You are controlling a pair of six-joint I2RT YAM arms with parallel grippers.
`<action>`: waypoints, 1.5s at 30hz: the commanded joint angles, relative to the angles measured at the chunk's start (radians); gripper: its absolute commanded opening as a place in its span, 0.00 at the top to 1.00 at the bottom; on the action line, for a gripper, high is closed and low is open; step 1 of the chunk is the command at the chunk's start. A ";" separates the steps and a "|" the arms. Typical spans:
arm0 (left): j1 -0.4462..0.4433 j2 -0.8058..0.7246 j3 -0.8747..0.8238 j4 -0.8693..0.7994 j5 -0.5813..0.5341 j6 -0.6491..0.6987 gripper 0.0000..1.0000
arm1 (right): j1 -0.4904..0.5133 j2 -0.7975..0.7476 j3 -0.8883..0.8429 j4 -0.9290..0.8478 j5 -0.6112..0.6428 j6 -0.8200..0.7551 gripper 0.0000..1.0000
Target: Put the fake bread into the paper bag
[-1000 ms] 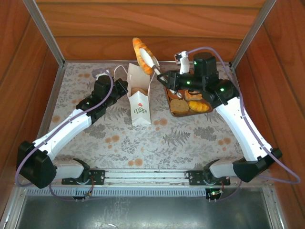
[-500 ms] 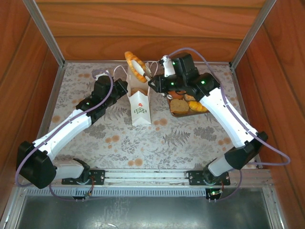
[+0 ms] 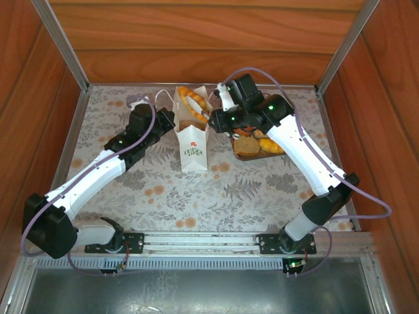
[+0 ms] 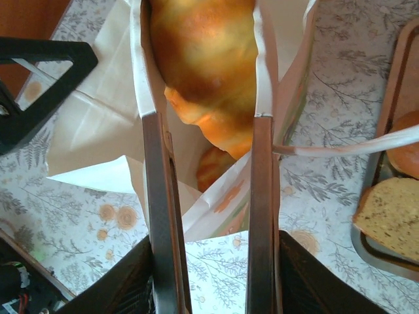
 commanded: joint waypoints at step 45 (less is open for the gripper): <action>-0.004 -0.017 -0.001 -0.004 0.019 0.040 0.82 | 0.002 0.019 0.228 -0.092 0.031 -0.064 0.43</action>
